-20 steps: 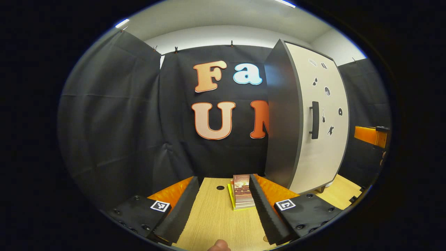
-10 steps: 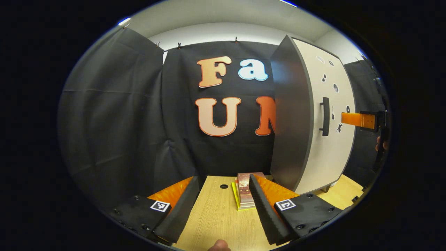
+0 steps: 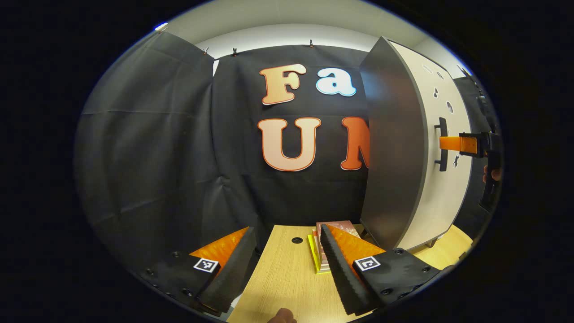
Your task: Open the cabinet door with the right hand, grasp the bottle in the cabinet with the left hand and place it on the coaster, then close the cabinet door with the right hand.
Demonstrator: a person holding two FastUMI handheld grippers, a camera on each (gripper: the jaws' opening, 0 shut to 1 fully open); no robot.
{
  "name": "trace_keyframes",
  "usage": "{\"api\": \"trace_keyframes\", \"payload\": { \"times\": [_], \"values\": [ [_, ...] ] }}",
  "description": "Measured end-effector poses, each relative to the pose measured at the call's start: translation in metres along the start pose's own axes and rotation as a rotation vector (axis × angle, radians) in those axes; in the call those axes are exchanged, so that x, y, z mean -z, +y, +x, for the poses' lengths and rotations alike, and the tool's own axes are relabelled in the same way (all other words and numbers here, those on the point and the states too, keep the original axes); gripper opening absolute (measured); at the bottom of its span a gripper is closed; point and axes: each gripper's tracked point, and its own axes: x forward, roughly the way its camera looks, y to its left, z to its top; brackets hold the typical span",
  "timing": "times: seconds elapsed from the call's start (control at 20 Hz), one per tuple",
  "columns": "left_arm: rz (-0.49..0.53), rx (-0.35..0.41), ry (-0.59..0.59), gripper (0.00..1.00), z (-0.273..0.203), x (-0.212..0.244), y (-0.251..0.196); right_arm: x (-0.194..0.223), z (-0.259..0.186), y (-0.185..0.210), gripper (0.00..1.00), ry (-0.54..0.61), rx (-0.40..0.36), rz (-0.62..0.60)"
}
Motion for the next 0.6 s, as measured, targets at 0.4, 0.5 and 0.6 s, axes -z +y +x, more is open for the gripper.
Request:
{"api": "trace_keyframes", "payload": {
  "times": [0.4,0.5,0.6],
  "values": [
    [0.012,-0.001,0.031,0.94,0.019,0.012,0.006,0.003,0.032,-0.01,0.53,0.002,0.031,-0.005],
    [0.021,0.0,0.032,0.95,0.02,0.014,0.006,0.003,0.031,-0.009,0.36,-0.003,0.031,-0.007],
    [0.023,0.005,0.036,0.94,0.019,0.014,0.002,0.003,0.029,-0.009,0.34,-0.005,0.028,-0.003]
  ]
}}
